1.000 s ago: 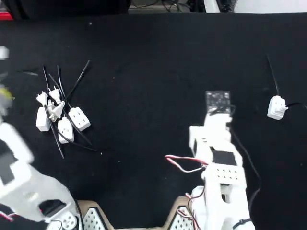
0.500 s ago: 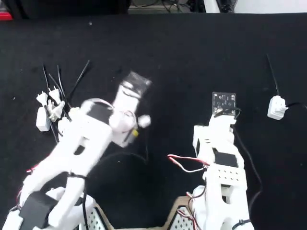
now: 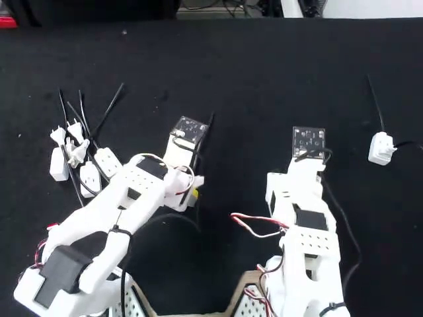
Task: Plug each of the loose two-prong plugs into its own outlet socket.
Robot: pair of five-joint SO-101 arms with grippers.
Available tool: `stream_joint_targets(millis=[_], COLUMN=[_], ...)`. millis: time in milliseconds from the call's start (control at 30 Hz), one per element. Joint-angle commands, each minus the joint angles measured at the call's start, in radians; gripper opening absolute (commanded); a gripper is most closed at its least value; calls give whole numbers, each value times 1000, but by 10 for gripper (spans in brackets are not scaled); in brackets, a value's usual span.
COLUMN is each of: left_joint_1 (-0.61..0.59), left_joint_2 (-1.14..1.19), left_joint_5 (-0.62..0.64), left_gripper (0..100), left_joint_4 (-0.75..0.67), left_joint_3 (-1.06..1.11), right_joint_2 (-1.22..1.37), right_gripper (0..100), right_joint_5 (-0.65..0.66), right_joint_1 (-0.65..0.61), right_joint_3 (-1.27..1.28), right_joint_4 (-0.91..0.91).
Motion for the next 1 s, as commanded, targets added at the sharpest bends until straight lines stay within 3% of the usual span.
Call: stream_joint_targets(millis=[0, 533, 867, 967], left_joint_1=[-79, -492, -585, -582], left_joint_2=[-2, 12, 69, 133], left_joint_5=[5, -9, -89, -87], left_gripper=[219, 218, 216, 216], left_joint_4=[-11, 8, 6, -64], left_joint_3=[-48, -242, -278, -285], right_joint_2=[-25, -25, -25, -25], right_gripper=[198, 198, 198, 198], right_joint_5=[-2, 0, 0, 0], right_joint_1=[-5, -18, -18, -18], right_joint_3=[-2, -1, -1, -1], right_joint_4=[-23, -23, -23, -23])
